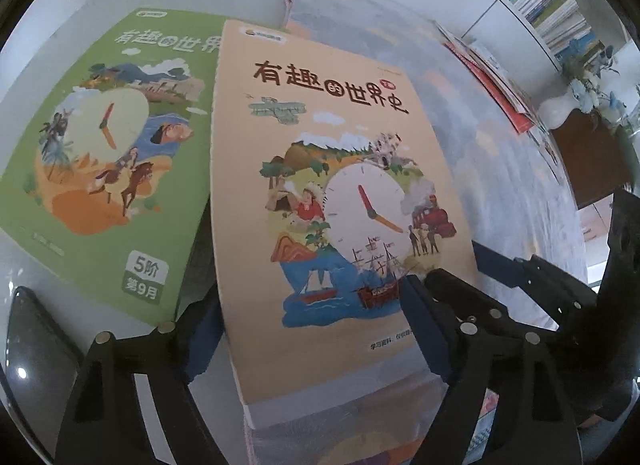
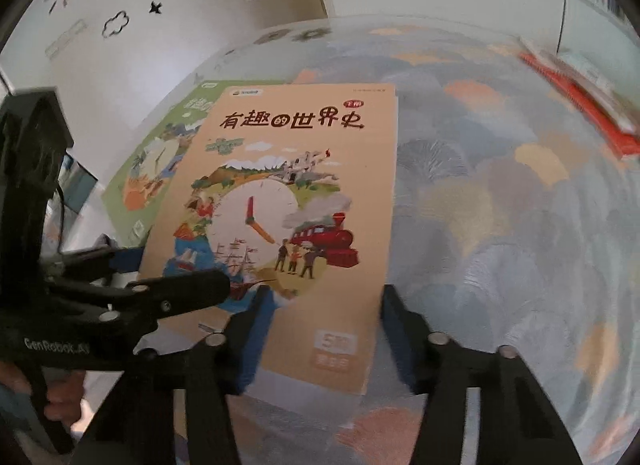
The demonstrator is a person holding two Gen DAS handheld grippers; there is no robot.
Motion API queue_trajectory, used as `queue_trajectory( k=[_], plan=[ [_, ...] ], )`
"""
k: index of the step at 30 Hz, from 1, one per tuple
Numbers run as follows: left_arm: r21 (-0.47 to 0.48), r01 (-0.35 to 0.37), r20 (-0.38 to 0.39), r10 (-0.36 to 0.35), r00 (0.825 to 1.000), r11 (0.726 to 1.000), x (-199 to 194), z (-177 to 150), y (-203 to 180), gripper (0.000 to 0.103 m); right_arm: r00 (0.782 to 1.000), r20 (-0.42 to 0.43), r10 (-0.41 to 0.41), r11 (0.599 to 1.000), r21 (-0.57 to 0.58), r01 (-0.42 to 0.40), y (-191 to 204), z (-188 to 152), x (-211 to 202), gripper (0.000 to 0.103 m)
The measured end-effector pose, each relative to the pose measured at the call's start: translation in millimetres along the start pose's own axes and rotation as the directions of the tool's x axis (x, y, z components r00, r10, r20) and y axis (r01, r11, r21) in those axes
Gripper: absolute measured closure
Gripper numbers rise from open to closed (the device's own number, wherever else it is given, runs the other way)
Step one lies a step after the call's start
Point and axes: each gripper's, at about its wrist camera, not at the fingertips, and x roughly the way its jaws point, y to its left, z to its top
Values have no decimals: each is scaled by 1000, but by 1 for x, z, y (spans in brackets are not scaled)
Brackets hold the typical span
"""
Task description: Organize books
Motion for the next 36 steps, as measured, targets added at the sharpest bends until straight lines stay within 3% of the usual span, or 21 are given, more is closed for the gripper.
queue_trajectory(
  k=[4, 8, 11, 13, 20, 23, 27, 32, 36],
  plan=[
    [22, -21, 32, 20, 999, 1000, -7, -4, -5, 32, 996, 28, 82, 990, 115, -85, -17, -1, -9, 61],
    [80, -49, 79, 43, 996, 996, -14, -9, -20, 35, 994, 88, 69, 989, 123, -80, -17, -1, -27, 65],
    [84, -30, 110, 21, 994, 996, -24, -10, -19, 43, 988, 124, 91, 974, 195, -114, -27, -1, -36, 77],
    [82, -10, 128, 0, 992, 997, -29, -10, -21, 43, 991, 121, 57, 976, 204, -81, -29, -3, -37, 83],
    [22, -1, 80, -1, 997, 1000, -27, -14, -7, 43, 990, 126, 68, 973, 212, -94, -23, -10, -42, 85],
    [45, -34, 153, 26, 988, 998, -40, -16, -14, 43, 987, 153, 53, 978, 190, -82, -17, -9, -51, 85],
    [65, -63, 265, 44, 963, 996, -63, -13, -20, 45, 972, 231, 34, 986, 149, -70, -6, -6, -69, 85],
    [97, -95, 264, 67, 962, 991, -64, -15, -25, 48, 960, 279, 4, 992, 117, -38, 4, -2, -81, 85],
    [112, -100, 312, 60, 948, 989, -76, -16, -30, 50, 955, 296, -11, 994, 111, -23, 6, -3, -88, 85]
  ],
)
